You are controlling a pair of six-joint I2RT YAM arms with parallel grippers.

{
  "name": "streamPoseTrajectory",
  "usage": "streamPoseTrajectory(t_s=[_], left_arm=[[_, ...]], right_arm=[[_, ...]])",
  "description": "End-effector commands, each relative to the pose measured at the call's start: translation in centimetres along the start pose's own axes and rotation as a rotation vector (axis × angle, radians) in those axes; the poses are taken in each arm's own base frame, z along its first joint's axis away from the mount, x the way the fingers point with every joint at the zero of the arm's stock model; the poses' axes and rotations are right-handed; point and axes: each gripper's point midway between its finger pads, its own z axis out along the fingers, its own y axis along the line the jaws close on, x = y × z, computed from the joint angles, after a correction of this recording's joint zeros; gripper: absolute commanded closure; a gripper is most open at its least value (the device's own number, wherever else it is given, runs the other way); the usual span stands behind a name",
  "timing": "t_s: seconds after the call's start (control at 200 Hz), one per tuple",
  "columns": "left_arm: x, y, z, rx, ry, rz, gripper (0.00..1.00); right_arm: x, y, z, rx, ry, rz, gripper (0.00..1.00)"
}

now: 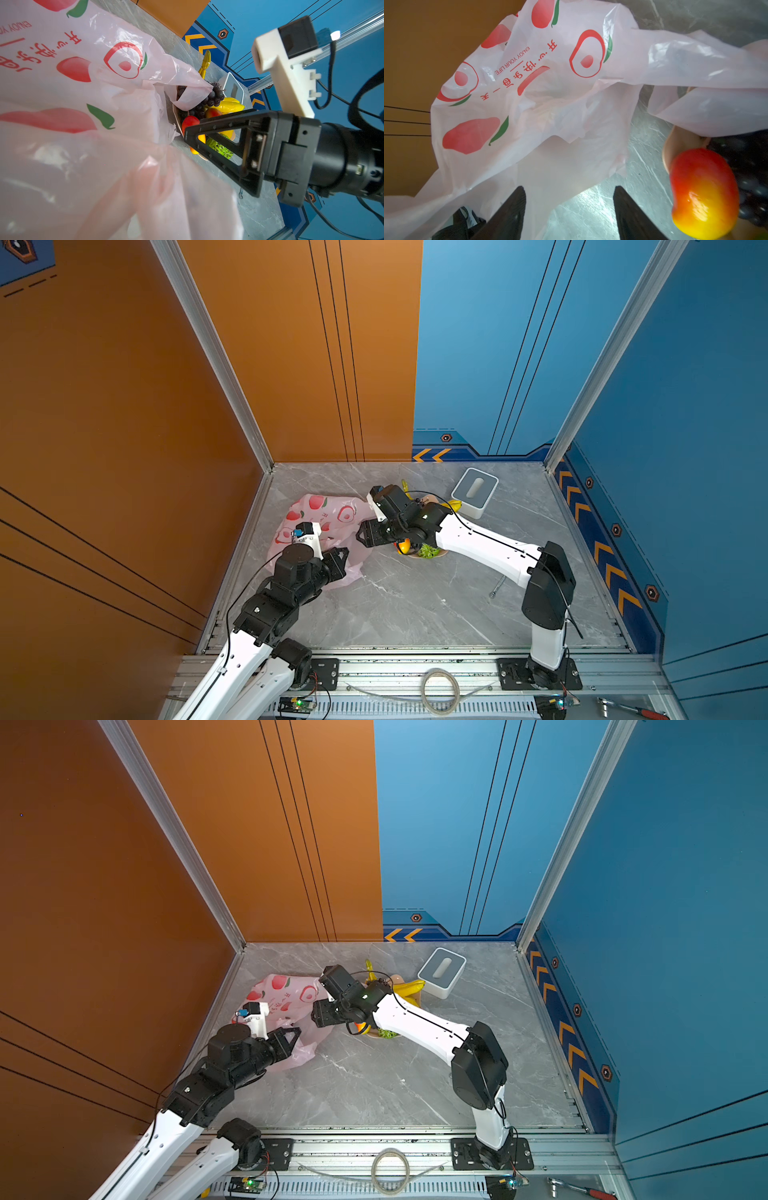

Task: Place the fruits into the plastic bag
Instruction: Place the fruit in the plastic bag, then pick up the fruit from the plate.

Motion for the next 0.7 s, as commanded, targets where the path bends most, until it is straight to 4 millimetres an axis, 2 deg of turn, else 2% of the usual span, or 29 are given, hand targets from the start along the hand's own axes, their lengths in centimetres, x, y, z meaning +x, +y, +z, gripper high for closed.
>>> streamPoseTrajectory(t_s=[0.0, 0.19, 0.416, 0.501, 0.696], left_arm=[[0.6, 0.8, 0.1, -0.023, 0.025, 0.000, 1.00], [0.6, 0.7, 0.1, -0.021, 0.025, 0.000, 1.00], [0.5, 0.6, -0.2, -0.019, 0.025, 0.003, 1.00], [0.6, 0.6, -0.2, -0.020, 0.029, 0.005, 1.00], [0.5, 0.6, -0.3, -0.023, 0.030, 0.009, 1.00]], right_arm=[[0.4, -2.0, -2.6, 0.071, 0.005, -0.025, 0.34], [-0.1, -3.0, -6.0, 0.096, -0.026, -0.031, 0.33], [0.3, -5.5, -9.9, 0.183, -0.047, -0.041, 0.21], [0.8, -7.0, -11.1, 0.224, -0.042, -0.032, 0.13], [2.1, -11.2, -13.2, 0.405, 0.004, -0.047, 0.12]])
